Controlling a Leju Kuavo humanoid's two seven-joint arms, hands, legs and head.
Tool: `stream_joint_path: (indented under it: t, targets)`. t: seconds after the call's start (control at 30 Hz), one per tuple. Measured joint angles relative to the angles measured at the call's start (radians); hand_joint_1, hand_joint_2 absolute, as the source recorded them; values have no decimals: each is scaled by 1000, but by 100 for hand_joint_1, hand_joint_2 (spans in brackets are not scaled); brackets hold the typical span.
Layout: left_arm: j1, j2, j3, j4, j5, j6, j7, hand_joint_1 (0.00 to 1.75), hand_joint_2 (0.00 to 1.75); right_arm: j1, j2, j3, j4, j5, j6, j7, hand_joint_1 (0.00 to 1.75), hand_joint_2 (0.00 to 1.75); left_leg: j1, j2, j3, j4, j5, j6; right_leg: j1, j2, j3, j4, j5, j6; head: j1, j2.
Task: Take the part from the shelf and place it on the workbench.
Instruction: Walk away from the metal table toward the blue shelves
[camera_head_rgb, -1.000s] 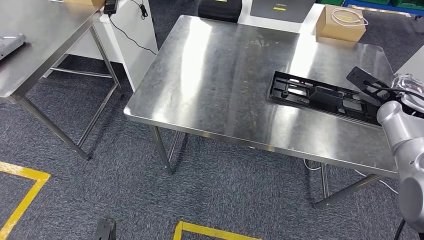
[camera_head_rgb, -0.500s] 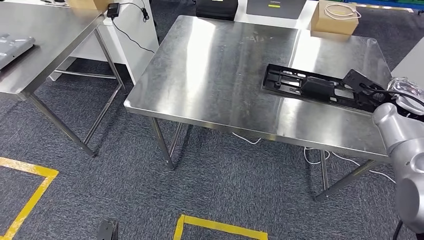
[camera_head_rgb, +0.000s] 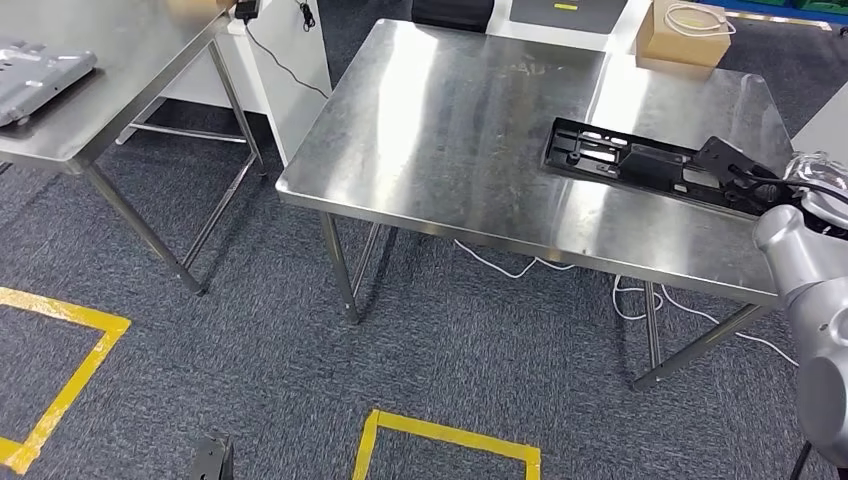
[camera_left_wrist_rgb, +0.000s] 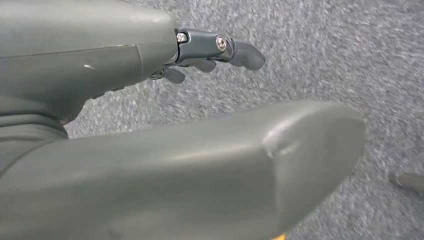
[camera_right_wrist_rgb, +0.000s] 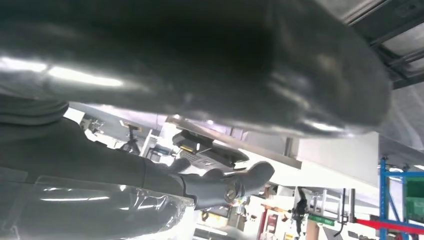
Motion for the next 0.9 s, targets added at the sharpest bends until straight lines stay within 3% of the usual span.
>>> stream_joint_path:
  t: [0.07, 0.1, 0.13, 0.2, 0.27, 0.33, 0.4, 0.47, 0.53, 0.57, 0.6, 0.63, 0.73, 0.77, 0.8, 0.9]
  targets:
    - [0, -1, 0, 0, -1, 0, 0, 0, 0, 8, -2, 0, 2, 0, 0, 0, 0, 0, -3, 0, -22, 1, 16, 4, 0, 1, -45, 129, -61, 0, 0, 0]
    - [1, -2, 0, 0, -1, 0, 0, 0, 0, 13, -2, 0, 3, 0, 0, 0, 0, 0, -5, 0, -33, 2, 24, 3, 1, 1, -44, 148, -71, 6, 0, 0]
    - [1, -3, 0, 0, -1, 0, 0, 0, 0, 17, -2, 0, 3, -1, -1, 0, 0, 0, -5, -1, -43, 2, 32, 2, 1, 1, -19, 123, -67, 14, 1, 0]
    - [0, -4, 0, 0, -1, 0, 0, 0, 0, 20, -2, 0, 3, -2, -4, 2, 0, 0, -7, -2, -60, 7, 45, -5, 0, 1, 80, -23, -38, 24, 1, 0]
    - [0, -4, 0, 0, -3, 0, 0, 0, 0, 21, -3, 0, 3, -6, -17, 7, 0, 0, -11, -3, -72, 12, 55, -16, 8, 3, 145, -128, -13, 18, 0, 0]
    - [1, -5, 0, 0, -5, 0, -1, 0, 0, 27, -5, -1, 2, -13, -50, 13, 0, 0, -14, -5, -78, 12, 67, -25, 17, 5, 147, -137, 1, 1, -1, 0]
    - [3, -4, 1, 0, -6, 0, -1, 0, 0, 37, -7, -5, 2, -25, -97, 19, 0, 0, -12, -6, -87, 17, 68, -35, 5, 3, 139, -137, 16, -16, -2, 0]
    - [4, -3, 2, 0, -6, 0, -1, 0, 0, 49, -7, -13, 2, -37, -137, 27, 0, 0, -6, -6, -117, 81, 10, -46, -6, 0, 126, -140, 33, -33, -5, 0]
    - [5, -3, 3, 0, -6, 0, -1, 0, 0, 65, -7, -24, 2, -46, -159, 36, 0, 0, 0, -4, -163, 218, -85, -58, -4, -1, 107, -139, 50, -43, -7, 0]
    - [5, -3, 4, 0, -6, 0, -1, 0, 0, 75, -7, -29, 2, -50, -165, 39, 0, 0, 3, -3, -177, 277, -118, -63, -3, -1, 95, -139, 59, -43, -7, 0]
    - [5, -3, 6, 0, -6, -1, -1, 0, 0, 85, -8, -33, 2, -53, -169, 41, 0, 0, 6, -3, -174, 306, -135, -66, -2, -1, 84, -138, 68, -41, -7, 0]
    - [5, -3, 7, 0, -6, -1, -1, 0, 0, 95, -9, -37, 2, -56, -172, 42, 0, 0, 8, -3, -150, 296, -134, -67, -2, 0, 74, -138, 76, -38, -8, 0]
    - [2, -2, 10, 0, -6, -1, -1, 0, 0, 111, -17, -48, 1, -57, -174, 44, 0, 0, 8, -3, 1, 103, -96, -56, -1, 1, 51, -138, 101, -24, -8, 0]
    - [0, -1, 10, -1, -6, -1, -1, 0, 0, 113, -20, -51, 1, -57, -175, 44, 0, 0, 4, -3, 32, 56, -88, -50, 0, 1, 48, -138, 107, -17, -7, 0]
    - [-1, 0, 10, -1, -6, -2, -1, 0, 0, 113, -22, -53, 0, -57, -177, 45, 0, 0, 0, -4, 43, 36, -85, -44, 1, 0, 47, -140, 114, -9, -5, 0]
    - [-2, -1, 11, -1, -7, -2, -2, 0, 0, 117, -25, -57, -1, -57, -180, 45, 0, 0, -10, -2, 34, 22, -52, -20, 4, -1, 43, -148, 130, 13, -2, 0]
